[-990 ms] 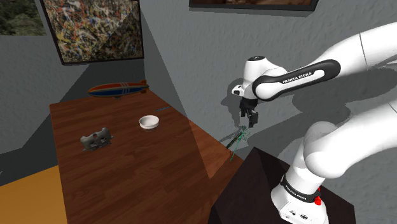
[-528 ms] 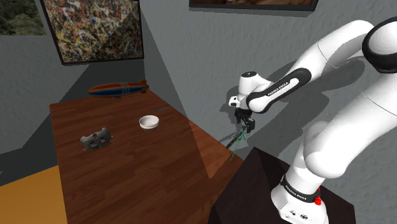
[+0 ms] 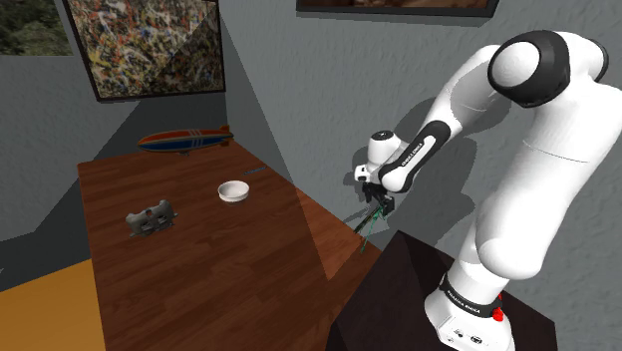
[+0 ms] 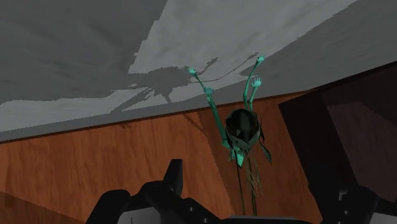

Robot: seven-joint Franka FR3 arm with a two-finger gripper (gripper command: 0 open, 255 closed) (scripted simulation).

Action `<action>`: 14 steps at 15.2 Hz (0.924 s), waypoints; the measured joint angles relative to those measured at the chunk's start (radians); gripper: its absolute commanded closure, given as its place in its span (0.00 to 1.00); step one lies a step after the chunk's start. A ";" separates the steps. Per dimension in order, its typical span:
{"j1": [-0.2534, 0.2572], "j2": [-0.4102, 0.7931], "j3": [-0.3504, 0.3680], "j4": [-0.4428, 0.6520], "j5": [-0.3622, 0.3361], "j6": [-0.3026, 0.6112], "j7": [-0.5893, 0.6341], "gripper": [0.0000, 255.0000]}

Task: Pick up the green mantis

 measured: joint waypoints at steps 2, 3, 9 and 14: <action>0.000 0.034 0.000 -0.002 0.000 0.035 0.007 0.00; 0.000 0.054 0.002 0.001 0.005 0.052 0.008 0.00; -0.003 0.087 0.001 0.003 0.009 0.084 0.008 1.00; -0.003 0.088 0.001 0.004 0.009 0.085 0.008 1.00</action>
